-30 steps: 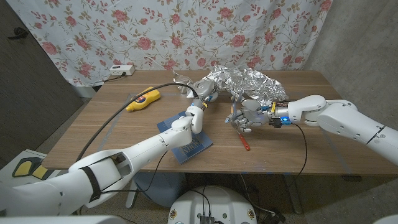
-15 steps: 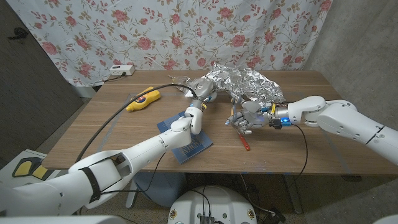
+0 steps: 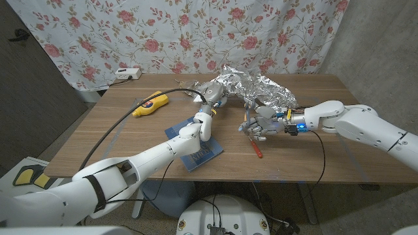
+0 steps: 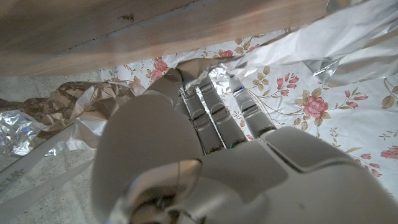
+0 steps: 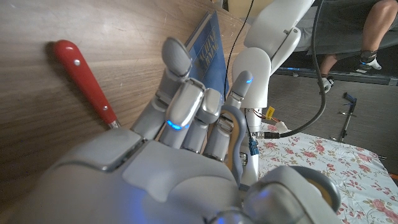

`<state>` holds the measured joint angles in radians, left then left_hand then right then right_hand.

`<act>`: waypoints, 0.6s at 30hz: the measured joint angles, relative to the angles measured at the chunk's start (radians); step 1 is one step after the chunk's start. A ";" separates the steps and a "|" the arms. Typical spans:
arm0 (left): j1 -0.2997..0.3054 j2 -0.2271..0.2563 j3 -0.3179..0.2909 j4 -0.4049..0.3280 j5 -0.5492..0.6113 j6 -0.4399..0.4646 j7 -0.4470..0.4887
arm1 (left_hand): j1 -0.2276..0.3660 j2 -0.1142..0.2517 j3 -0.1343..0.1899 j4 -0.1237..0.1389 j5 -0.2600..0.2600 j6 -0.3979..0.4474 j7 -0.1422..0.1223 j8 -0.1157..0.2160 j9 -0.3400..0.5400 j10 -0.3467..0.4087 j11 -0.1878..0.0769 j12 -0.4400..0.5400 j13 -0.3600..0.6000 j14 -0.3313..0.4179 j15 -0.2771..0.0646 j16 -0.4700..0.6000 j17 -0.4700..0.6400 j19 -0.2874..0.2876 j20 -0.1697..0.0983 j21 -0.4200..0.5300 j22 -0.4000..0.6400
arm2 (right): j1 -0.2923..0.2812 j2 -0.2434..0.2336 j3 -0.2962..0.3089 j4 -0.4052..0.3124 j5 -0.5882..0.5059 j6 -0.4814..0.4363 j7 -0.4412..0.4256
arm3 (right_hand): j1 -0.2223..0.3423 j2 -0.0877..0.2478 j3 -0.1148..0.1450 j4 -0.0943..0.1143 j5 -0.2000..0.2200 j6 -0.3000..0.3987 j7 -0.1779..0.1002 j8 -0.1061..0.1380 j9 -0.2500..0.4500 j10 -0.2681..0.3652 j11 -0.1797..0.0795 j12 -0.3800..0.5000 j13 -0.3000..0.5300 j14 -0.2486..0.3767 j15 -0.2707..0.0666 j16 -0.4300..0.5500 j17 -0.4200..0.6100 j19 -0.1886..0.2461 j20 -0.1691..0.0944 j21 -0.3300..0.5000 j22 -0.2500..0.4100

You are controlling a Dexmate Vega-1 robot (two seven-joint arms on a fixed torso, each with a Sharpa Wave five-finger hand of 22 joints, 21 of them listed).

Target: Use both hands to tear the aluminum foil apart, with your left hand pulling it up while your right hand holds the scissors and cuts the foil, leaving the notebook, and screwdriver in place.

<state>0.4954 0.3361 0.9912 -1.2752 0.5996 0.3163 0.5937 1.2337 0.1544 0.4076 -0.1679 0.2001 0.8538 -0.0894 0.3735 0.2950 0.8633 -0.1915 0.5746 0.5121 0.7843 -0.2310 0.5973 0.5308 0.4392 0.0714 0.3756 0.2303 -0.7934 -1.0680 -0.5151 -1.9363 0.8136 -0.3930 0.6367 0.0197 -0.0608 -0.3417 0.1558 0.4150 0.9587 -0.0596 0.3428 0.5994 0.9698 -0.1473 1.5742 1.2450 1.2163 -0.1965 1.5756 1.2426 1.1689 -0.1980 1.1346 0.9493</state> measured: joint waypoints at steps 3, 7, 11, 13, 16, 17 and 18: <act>0.001 0.002 -0.003 -0.004 0.000 -0.007 0.004 | 0.001 0.001 0.000 0.000 0.000 0.000 0.000 0.000 0.000 0.000 0.000 -0.001 0.000 0.000 0.000 0.000 0.000 0.000 0.000 0.000 0.000 | 0.005 0.001 -0.004 0.004 -0.005 0.000 0.008 | 0.000 0.000 0.000 0.000 0.000 0.000 0.000 0.000 0.001 0.000 0.000 0.000 0.000 0.000 0.000 0.000 0.000 0.000 0.000 0.000 0.002; 0.004 0.005 -0.005 -0.008 0.000 -0.015 0.008 | 0.004 0.004 0.000 0.000 0.000 -0.004 -0.004 0.000 0.000 0.000 0.000 -0.003 0.001 0.000 0.000 0.000 0.000 0.000 0.000 0.000 0.000 | 0.012 0.004 -0.011 0.008 -0.010 -0.001 0.017 | 0.000 0.000 0.000 0.000 0.000 0.000 0.000 0.000 0.001 0.000 0.000 0.000 0.000 0.000 0.000 0.000 0.000 0.000 0.000 0.000 0.000; 0.007 0.007 -0.009 -0.013 0.000 -0.024 0.013 | 0.004 0.004 -0.004 0.004 0.000 -0.004 -0.004 0.000 0.000 0.000 0.000 -0.004 0.003 0.000 0.000 0.000 0.000 -0.005 0.006 0.000 0.000 | 0.018 0.007 -0.017 0.011 -0.016 -0.004 0.024 | 0.004 0.004 0.000 0.000 0.000 0.000 0.000 0.000 0.001 0.000 0.000 0.000 0.000 0.000 0.000 0.000 0.000 0.000 0.000 -0.008 -0.005; 0.008 0.008 -0.011 -0.015 0.000 -0.028 0.016 | 0.004 0.004 -0.004 0.004 0.000 -0.004 -0.004 0.000 0.000 0.000 0.000 -0.004 0.003 0.000 0.000 0.000 0.000 -0.005 0.006 0.000 0.000 | 0.022 0.009 -0.020 0.013 -0.018 -0.007 0.028 | 0.004 0.004 0.000 0.000 0.000 0.000 0.000 0.000 0.001 0.000 0.000 0.000 0.000 0.000 0.000 0.000 0.000 0.000 0.000 -0.008 -0.005; 0.009 0.009 -0.012 -0.016 0.000 -0.032 0.017 | 0.007 0.007 -0.004 0.004 0.000 -0.004 -0.004 0.000 0.000 0.000 0.000 -0.006 0.003 0.000 0.000 0.000 0.000 -0.005 0.006 0.000 0.000 | 0.025 0.010 -0.023 0.014 -0.021 -0.010 0.032 | 0.004 0.004 0.000 0.000 0.000 0.000 0.000 -0.004 0.003 0.000 0.000 0.000 0.000 0.000 0.000 0.000 0.000 0.000 0.000 -0.008 -0.005; 0.009 0.009 -0.012 -0.016 0.000 -0.034 0.018 | 0.007 0.007 -0.004 0.004 0.000 -0.004 -0.004 0.000 0.000 0.000 0.000 -0.007 0.003 0.000 0.000 0.000 0.000 -0.005 0.006 0.000 0.000 | 0.026 0.010 -0.024 0.014 -0.021 -0.010 0.032 | 0.004 0.004 0.000 0.000 0.000 0.000 0.000 -0.007 0.003 0.000 0.000 -0.001 0.000 0.000 0.000 0.000 0.000 0.000 0.000 -0.008 -0.005; 0.009 0.010 -0.013 -0.016 0.000 -0.036 0.019 | 0.007 0.007 -0.004 0.004 0.000 -0.004 -0.004 0.000 0.000 0.000 0.000 -0.008 0.004 0.000 0.000 0.000 0.001 -0.005 0.006 0.000 0.000 | 0.027 0.010 -0.024 0.014 -0.022 -0.011 0.033 | 0.004 0.004 0.000 0.000 0.000 0.000 0.000 -0.007 0.003 0.000 0.000 -0.001 0.000 0.000 0.000 0.000 0.000 0.000 0.000 -0.008 -0.005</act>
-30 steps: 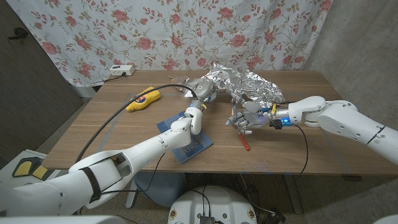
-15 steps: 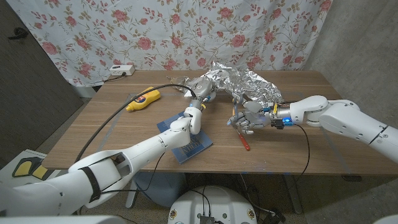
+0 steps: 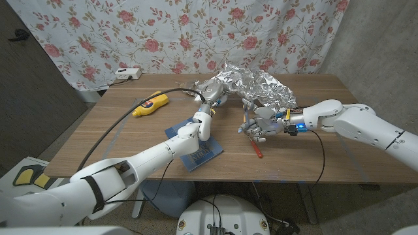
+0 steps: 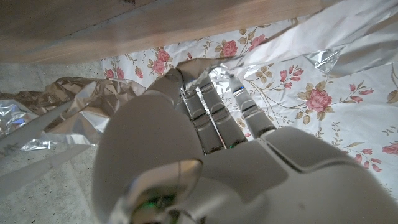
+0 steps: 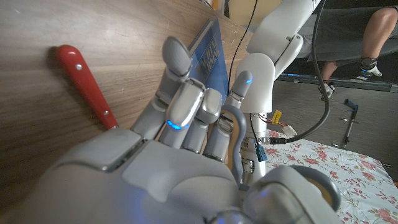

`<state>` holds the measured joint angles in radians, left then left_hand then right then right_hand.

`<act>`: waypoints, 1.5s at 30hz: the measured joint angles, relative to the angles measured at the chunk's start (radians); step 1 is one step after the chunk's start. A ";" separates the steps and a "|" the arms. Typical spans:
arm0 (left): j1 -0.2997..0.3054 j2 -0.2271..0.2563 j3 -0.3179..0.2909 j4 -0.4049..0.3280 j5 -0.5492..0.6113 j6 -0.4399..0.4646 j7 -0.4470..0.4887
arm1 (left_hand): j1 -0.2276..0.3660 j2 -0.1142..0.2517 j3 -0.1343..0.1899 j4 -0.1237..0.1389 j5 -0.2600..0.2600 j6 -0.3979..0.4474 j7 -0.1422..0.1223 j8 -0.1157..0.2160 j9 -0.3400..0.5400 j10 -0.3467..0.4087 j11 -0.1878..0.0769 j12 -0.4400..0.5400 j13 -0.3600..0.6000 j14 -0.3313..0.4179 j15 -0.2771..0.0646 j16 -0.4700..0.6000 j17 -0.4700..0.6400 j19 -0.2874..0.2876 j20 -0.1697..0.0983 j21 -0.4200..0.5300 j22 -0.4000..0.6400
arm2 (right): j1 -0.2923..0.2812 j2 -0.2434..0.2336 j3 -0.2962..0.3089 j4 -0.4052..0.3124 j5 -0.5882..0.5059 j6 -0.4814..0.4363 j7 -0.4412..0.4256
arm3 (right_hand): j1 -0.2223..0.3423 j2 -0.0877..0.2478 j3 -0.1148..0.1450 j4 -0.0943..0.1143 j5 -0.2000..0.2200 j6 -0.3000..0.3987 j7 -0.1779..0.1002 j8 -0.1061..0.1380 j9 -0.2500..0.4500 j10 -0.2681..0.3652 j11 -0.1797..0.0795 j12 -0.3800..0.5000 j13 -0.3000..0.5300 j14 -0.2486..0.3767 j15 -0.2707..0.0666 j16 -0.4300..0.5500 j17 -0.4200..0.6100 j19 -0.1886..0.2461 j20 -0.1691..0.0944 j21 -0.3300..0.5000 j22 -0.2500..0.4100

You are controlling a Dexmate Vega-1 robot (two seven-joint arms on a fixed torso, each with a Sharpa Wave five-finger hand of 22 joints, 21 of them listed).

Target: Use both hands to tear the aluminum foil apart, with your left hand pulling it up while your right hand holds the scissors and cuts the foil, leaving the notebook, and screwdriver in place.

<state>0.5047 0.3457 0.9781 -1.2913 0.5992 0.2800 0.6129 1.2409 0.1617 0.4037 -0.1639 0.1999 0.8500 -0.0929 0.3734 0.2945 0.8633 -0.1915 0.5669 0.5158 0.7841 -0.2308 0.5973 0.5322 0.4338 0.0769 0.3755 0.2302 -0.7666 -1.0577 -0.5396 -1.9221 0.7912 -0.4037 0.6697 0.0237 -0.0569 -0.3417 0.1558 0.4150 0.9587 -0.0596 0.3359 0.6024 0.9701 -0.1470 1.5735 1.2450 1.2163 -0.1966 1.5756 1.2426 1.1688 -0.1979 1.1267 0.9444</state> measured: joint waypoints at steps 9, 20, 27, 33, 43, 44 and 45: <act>0.005 0.005 0.000 -0.002 0.005 -0.011 0.002 | 0.000 0.000 0.000 0.000 0.000 0.003 -0.003 0.000 0.002 0.000 0.000 -0.001 0.000 0.000 0.000 0.000 0.003 -0.002 -0.002 0.006 0.000 | 0.004 0.000 -0.001 0.000 -0.004 -0.003 0.003 | 0.004 0.004 0.000 0.000 0.000 0.000 0.000 0.000 0.000 0.001 0.001 0.002 0.000 0.000 0.000 0.000 0.000 0.000 0.000 0.000 0.010; 0.019 0.017 -0.002 -0.014 0.013 -0.021 0.003 | 0.000 0.000 0.000 0.000 -0.001 0.006 -0.006 -0.003 0.001 0.000 0.000 -0.004 0.001 0.000 0.000 0.000 0.003 -0.005 -0.005 0.008 0.000 | 0.012 -0.004 -0.001 0.003 -0.012 -0.006 0.005 | 0.004 0.004 0.000 0.000 0.000 0.000 0.000 0.000 0.003 0.002 0.002 0.002 0.000 0.000 0.000 0.000 0.000 0.000 0.000 0.000 0.005; 0.028 0.024 -0.008 -0.022 0.017 -0.028 0.010 | 0.005 -0.005 0.000 0.000 -0.001 0.006 -0.005 -0.003 0.001 0.000 0.000 -0.008 0.010 0.000 0.000 0.000 0.001 -0.005 -0.005 0.008 0.000 | 0.020 -0.007 -0.003 0.003 -0.019 -0.015 0.007 | 0.004 0.004 0.000 0.000 0.000 0.000 0.000 0.000 0.002 0.002 0.002 0.002 0.000 0.000 0.000 0.000 0.000 0.004 0.004 0.000 0.005; 0.035 0.028 -0.014 -0.023 0.020 -0.050 0.034 | 0.005 -0.005 -0.004 0.004 -0.001 0.006 -0.005 -0.004 0.000 0.000 0.000 -0.008 0.010 0.000 0.000 0.000 0.001 -0.005 -0.005 0.013 0.000 | 0.028 -0.008 -0.008 0.003 -0.027 -0.024 0.009 | 0.008 0.008 0.000 0.000 0.000 0.000 0.000 0.000 0.007 0.002 0.002 0.002 0.000 0.000 0.000 0.000 0.000 0.004 0.004 0.000 0.000; 0.040 0.029 -0.020 -0.002 0.028 -0.099 0.086 | 0.010 -0.001 -0.007 0.001 -0.001 0.005 -0.005 -0.004 0.000 0.000 0.000 -0.014 0.024 -0.004 0.004 -0.006 0.001 -0.011 0.000 0.015 0.000 | 0.036 -0.008 -0.013 0.003 -0.033 -0.034 0.012 | 0.008 0.008 0.000 0.000 0.000 0.000 0.000 -0.008 0.007 0.002 0.002 0.001 0.000 0.000 0.000 0.000 0.000 0.004 0.004 0.000 -0.003; 0.040 0.029 -0.020 -0.002 0.028 -0.102 0.088 | 0.011 0.000 -0.007 0.001 -0.001 0.006 -0.005 -0.004 0.000 0.000 0.000 -0.014 0.024 -0.004 0.004 -0.006 0.001 -0.011 0.000 0.015 0.000 | 0.036 -0.008 -0.013 0.003 -0.033 -0.034 0.012 | 0.008 0.008 0.000 0.000 0.000 0.000 0.000 -0.008 0.007 0.002 0.002 0.001 0.000 0.000 0.000 0.000 0.000 0.004 0.004 0.000 -0.004; 0.040 0.029 -0.020 -0.002 0.028 -0.104 0.089 | 0.011 0.001 -0.007 0.001 -0.003 0.006 -0.005 -0.004 0.000 0.000 0.000 -0.015 0.024 -0.004 0.004 -0.006 0.001 -0.011 0.000 0.015 0.000 | 0.036 -0.008 -0.013 0.003 -0.033 -0.034 0.012 | 0.008 0.008 0.000 0.000 0.000 0.000 0.000 -0.008 0.007 0.002 0.002 0.001 0.000 0.000 0.000 0.000 0.000 0.004 0.003 0.000 -0.004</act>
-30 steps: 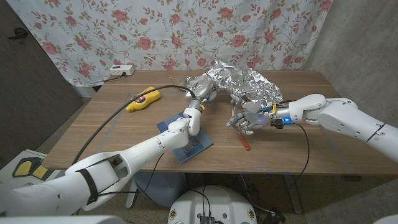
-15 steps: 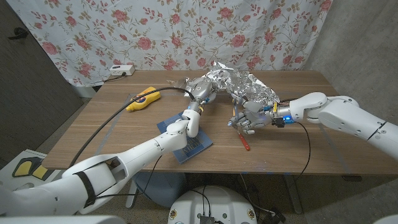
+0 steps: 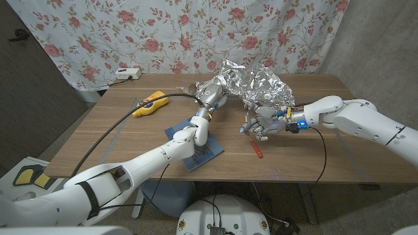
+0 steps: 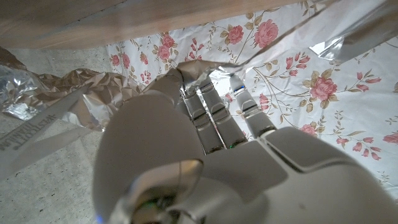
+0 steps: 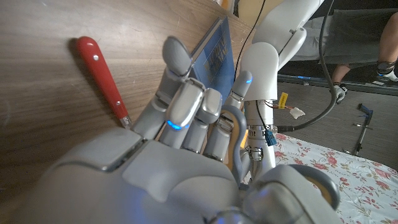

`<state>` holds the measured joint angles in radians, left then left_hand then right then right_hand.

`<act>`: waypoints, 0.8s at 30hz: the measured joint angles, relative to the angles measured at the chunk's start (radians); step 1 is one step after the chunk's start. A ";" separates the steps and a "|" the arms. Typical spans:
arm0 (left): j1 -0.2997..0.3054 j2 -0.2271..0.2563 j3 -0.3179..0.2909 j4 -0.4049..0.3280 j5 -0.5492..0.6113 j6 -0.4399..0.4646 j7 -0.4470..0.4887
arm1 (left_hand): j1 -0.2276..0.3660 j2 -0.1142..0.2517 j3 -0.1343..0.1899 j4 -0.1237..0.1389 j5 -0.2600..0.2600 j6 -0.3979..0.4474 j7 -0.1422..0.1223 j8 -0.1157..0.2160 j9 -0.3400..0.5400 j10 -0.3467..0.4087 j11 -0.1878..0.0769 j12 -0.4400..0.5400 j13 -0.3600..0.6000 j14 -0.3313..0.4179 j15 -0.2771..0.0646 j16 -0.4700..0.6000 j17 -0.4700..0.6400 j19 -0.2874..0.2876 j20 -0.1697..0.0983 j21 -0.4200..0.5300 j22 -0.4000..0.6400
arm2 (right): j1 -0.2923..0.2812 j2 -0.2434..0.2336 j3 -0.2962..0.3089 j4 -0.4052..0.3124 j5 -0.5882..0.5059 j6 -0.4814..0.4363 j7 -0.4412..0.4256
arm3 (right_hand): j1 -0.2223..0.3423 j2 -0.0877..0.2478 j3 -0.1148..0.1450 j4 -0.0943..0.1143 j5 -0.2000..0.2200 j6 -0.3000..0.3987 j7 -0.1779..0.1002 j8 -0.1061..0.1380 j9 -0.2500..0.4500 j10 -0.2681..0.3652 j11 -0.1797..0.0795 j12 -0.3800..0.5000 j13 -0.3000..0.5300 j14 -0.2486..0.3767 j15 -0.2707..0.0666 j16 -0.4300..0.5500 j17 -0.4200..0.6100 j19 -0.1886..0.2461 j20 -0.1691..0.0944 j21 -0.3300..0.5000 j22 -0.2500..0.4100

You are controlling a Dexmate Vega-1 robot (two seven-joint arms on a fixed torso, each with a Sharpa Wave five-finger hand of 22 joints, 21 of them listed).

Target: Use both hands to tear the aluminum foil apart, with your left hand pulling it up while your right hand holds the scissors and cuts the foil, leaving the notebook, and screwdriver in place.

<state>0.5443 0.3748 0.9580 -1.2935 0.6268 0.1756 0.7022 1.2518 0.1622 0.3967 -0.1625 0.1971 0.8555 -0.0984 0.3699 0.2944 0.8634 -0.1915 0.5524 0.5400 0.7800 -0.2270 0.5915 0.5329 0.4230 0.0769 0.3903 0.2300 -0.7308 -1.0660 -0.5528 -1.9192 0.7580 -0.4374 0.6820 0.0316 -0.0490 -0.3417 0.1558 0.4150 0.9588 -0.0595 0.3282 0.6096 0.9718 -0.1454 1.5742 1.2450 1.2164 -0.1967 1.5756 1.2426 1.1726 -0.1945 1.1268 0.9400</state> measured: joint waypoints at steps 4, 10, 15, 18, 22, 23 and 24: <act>0.000 -0.001 -0.001 0.014 0.000 -0.015 0.008 | 0.002 0.002 0.000 0.000 -0.001 0.000 0.000 0.000 0.000 0.000 0.000 -0.001 0.000 0.000 0.000 0.000 0.002 -0.005 -0.005 0.000 0.000 | 0.000 0.002 0.000 0.000 0.000 -0.001 -0.004 | 0.017 0.017 0.010 -0.010 0.000 0.000 0.000 0.000 -0.001 0.002 0.002 0.000 0.000 0.000 0.000 0.000 0.000 0.006 -0.006 0.000 0.000; 0.003 -0.007 -0.003 0.024 -0.004 -0.030 0.014 | 0.002 0.002 -0.003 0.003 -0.001 0.004 -0.004 0.000 0.000 -0.004 -0.004 -0.004 0.019 -0.005 0.005 0.000 0.003 -0.005 -0.005 0.000 0.000 | -0.006 0.004 0.006 0.001 0.007 -0.001 -0.020 | 0.159 0.072 0.057 -0.057 0.000 0.000 0.000 0.006 0.001 0.004 0.004 0.000 -0.002 0.007 -0.007 0.000 0.000 0.006 -0.006 0.007 0.007; 0.005 -0.012 -0.007 0.028 -0.014 -0.039 0.018 | 0.002 0.002 -0.003 0.003 -0.001 0.004 -0.004 -0.003 0.001 -0.004 -0.004 -0.005 0.020 -0.005 0.005 0.000 0.003 -0.005 -0.005 0.006 0.000 | -0.009 0.008 0.010 0.003 0.009 0.001 -0.028 | 0.290 0.114 0.091 -0.105 -0.025 0.000 0.000 0.012 0.003 0.007 0.007 -0.004 -0.005 0.013 -0.013 0.000 0.000 0.006 -0.006 0.007 0.009; 0.006 -0.014 -0.009 0.032 -0.018 -0.041 0.019 | 0.002 0.002 -0.003 0.003 -0.001 0.004 -0.004 -0.003 0.001 -0.004 -0.004 -0.005 0.020 -0.005 0.005 0.000 0.003 -0.005 -0.005 0.006 0.000 | -0.009 0.010 0.011 0.004 0.009 0.004 -0.033 | 0.326 0.124 0.093 -0.112 -0.041 0.000 0.000 0.012 0.004 0.012 0.012 -0.004 -0.005 0.013 -0.012 0.000 0.000 0.012 -0.005 0.012 0.007; 0.008 -0.016 -0.010 0.033 -0.021 -0.042 0.019 | 0.002 0.002 -0.003 0.003 -0.001 0.004 -0.004 -0.003 0.001 -0.004 -0.004 -0.006 0.020 -0.005 0.005 0.000 0.003 -0.005 -0.005 0.006 0.000 | -0.011 0.011 0.014 0.004 0.009 0.008 -0.042 | 0.352 0.134 0.097 -0.122 -0.053 0.000 0.000 0.016 0.009 0.012 0.012 -0.004 -0.005 0.013 -0.012 0.000 0.000 0.015 -0.007 0.017 0.011; 0.008 -0.016 -0.010 0.033 -0.021 -0.042 0.019 | 0.002 0.002 -0.003 0.003 -0.001 0.004 -0.004 -0.003 0.001 -0.004 -0.004 -0.006 0.020 -0.005 0.005 0.000 0.006 -0.005 -0.005 0.006 0.000 | -0.012 0.011 0.015 0.004 0.009 0.008 -0.042 | 0.368 0.137 0.098 -0.129 -0.059 0.000 0.000 0.020 0.012 0.012 0.012 -0.004 -0.005 0.013 -0.012 0.000 0.000 0.015 -0.007 0.018 0.010; 0.008 -0.016 -0.010 0.033 -0.021 -0.042 0.019 | 0.002 0.002 -0.003 0.003 -0.001 0.004 -0.004 -0.003 0.001 -0.004 -0.004 -0.006 0.020 -0.006 0.005 0.000 0.007 -0.005 -0.005 0.007 0.000 | -0.014 0.011 0.017 0.004 0.009 0.010 -0.049 | 0.384 0.142 0.104 -0.134 -0.062 0.000 0.000 0.020 0.014 0.012 0.012 -0.004 -0.005 0.015 -0.014 0.000 0.000 0.015 -0.007 0.018 0.009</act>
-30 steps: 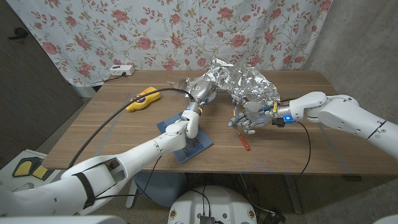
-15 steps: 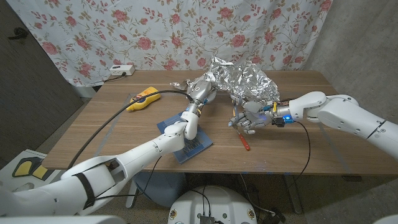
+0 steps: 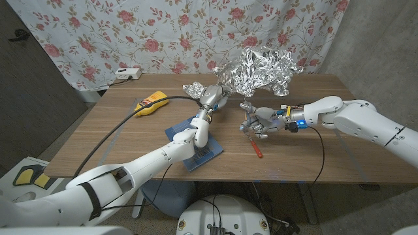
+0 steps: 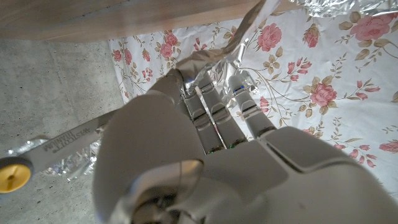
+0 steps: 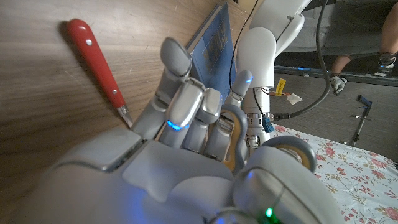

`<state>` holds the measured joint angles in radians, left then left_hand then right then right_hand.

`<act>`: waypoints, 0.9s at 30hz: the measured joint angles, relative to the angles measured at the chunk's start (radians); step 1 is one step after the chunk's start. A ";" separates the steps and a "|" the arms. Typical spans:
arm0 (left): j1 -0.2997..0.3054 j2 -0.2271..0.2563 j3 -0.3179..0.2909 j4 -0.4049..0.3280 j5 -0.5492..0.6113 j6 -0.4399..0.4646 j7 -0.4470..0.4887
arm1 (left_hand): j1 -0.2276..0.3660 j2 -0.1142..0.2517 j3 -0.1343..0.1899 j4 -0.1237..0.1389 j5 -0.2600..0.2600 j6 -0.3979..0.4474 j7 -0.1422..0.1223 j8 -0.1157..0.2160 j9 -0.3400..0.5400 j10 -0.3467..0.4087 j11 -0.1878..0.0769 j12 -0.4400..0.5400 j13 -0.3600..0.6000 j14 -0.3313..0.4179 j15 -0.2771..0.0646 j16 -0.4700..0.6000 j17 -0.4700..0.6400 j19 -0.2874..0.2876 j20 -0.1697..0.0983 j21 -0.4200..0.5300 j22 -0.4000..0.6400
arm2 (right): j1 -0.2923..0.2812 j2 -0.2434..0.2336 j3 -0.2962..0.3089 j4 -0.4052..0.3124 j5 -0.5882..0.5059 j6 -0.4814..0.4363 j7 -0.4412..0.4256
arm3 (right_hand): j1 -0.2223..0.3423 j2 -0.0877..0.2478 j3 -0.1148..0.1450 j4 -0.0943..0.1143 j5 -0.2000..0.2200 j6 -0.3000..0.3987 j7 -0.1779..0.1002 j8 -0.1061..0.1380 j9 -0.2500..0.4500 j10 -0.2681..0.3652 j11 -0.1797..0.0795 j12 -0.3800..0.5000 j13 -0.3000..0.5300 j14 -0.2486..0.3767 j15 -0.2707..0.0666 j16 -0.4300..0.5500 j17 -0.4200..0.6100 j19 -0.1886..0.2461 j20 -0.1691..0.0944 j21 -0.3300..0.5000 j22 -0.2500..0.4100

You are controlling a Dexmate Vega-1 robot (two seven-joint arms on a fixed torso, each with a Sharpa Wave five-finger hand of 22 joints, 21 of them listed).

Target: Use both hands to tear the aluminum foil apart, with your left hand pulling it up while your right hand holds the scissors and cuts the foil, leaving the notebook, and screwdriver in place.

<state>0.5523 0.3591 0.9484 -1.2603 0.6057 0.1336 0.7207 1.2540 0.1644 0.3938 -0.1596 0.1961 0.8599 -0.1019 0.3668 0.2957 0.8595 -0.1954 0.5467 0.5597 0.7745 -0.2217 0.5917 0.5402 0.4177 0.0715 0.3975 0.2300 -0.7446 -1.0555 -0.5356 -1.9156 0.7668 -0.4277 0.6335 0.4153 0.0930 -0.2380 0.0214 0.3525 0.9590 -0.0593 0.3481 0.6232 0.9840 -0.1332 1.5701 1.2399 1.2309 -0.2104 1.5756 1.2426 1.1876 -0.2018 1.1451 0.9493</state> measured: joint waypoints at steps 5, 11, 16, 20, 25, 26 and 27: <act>0.000 0.000 0.000 0.002 -0.001 -0.003 -0.003 | 0.000 0.000 0.000 0.000 0.000 0.001 0.002 0.000 0.000 0.000 0.000 -0.003 0.001 0.000 0.000 0.000 0.000 0.000 0.000 0.002 0.000 | -0.001 -0.004 0.005 -0.007 0.000 0.000 -0.010 | 0.112 0.042 0.047 -0.047 -0.023 0.000 0.000 0.013 0.012 0.005 0.005 -0.002 0.000 0.008 0.000 0.000 -0.002 0.000 0.000 0.000 0.000; -0.002 0.000 0.003 0.007 0.001 -0.007 -0.007 | 0.002 0.002 0.000 0.000 0.000 0.007 -0.004 -0.001 0.000 0.000 0.000 -0.004 0.001 0.000 0.000 0.000 0.000 0.000 0.000 0.002 0.000 | -0.001 -0.010 0.008 -0.015 -0.003 -0.009 -0.020 | 0.320 0.096 0.175 -0.129 -0.097 0.020 0.081 0.018 0.031 0.034 -0.023 0.001 0.000 0.008 -0.001 -0.008 -0.002 -0.028 -0.009 0.008 0.007; -0.005 0.005 0.005 0.007 0.006 -0.008 -0.011 | 0.004 0.004 0.000 0.000 -0.003 0.007 -0.004 -0.001 0.000 0.000 0.000 -0.006 0.001 0.000 0.000 0.000 0.000 -0.005 0.005 0.006 0.000 | 0.003 -0.015 0.008 -0.022 -0.007 -0.023 -0.027 | 0.450 0.080 0.353 -0.162 -0.125 0.010 0.090 0.010 0.060 0.025 -0.031 0.001 0.000 -0.008 -0.003 -0.012 -0.002 -0.080 -0.004 0.014 0.024; -0.006 0.009 0.005 0.002 0.009 -0.008 -0.014 | 0.004 0.004 0.000 0.000 -0.003 0.007 -0.004 -0.001 0.000 0.000 0.000 -0.007 0.001 0.000 0.000 0.001 0.000 -0.009 0.001 0.006 0.000 | 0.005 -0.017 0.008 -0.025 -0.009 -0.031 -0.031 | 0.498 0.066 0.452 -0.166 -0.125 0.011 0.090 0.006 0.073 0.016 -0.039 0.001 0.000 -0.022 -0.003 -0.019 -0.002 -0.108 0.011 0.020 0.028; -0.006 0.011 0.005 -0.003 0.011 -0.001 -0.020 | 0.004 0.004 -0.003 0.003 -0.003 0.007 -0.004 -0.001 0.000 0.000 0.000 -0.008 0.001 0.000 0.000 0.001 0.000 -0.009 0.002 0.009 0.000 | 0.007 -0.019 0.007 -0.027 -0.010 -0.035 -0.032 | 0.524 0.067 0.484 -0.161 -0.125 0.013 0.088 0.003 0.076 0.010 -0.038 0.002 0.000 -0.029 -0.003 -0.020 -0.002 -0.113 0.012 0.024 0.027; -0.006 0.012 0.005 -0.006 0.011 -0.001 -0.021 | 0.004 0.004 -0.004 0.004 -0.003 0.007 -0.004 -0.001 0.000 0.000 0.000 -0.008 0.001 0.000 0.000 0.001 0.000 -0.009 0.002 0.009 0.000 | 0.007 -0.019 0.007 -0.027 -0.010 -0.035 -0.032 | 0.524 0.067 0.491 -0.160 -0.125 0.013 0.088 0.003 0.078 0.010 -0.038 0.003 0.000 -0.030 -0.002 -0.020 -0.002 -0.113 0.012 0.024 0.026; -0.006 0.013 0.004 -0.008 0.012 0.001 -0.022 | 0.004 0.004 -0.004 0.004 -0.003 0.007 -0.004 -0.001 0.000 0.000 0.000 -0.009 0.001 0.000 0.000 0.001 0.000 -0.009 0.002 0.009 0.000 | 0.008 -0.019 0.006 -0.027 -0.010 -0.037 -0.032 | 0.524 0.067 0.497 -0.156 -0.125 0.013 0.088 0.000 0.078 0.010 -0.038 0.004 0.000 -0.030 -0.002 -0.020 -0.002 -0.113 0.012 0.024 0.021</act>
<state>0.5463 0.3722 0.9527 -1.2678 0.6175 0.1349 0.6985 1.2578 0.1682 0.3898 -0.1556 0.1931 0.8666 -0.1055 0.3658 0.2957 0.8597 -0.1952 0.5375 0.5607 0.7745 -0.2218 0.5923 0.5400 0.4086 0.0730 0.4070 0.2299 -0.7366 -1.0743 -0.5293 -1.9425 0.7566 -0.4647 0.6017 0.9390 0.1598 0.2592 -0.1347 0.2272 0.9719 0.0286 0.3483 0.7014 0.9941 -0.1716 1.5746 1.2400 1.2006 -0.2122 1.5560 1.2405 1.0741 -0.1895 1.1687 0.9705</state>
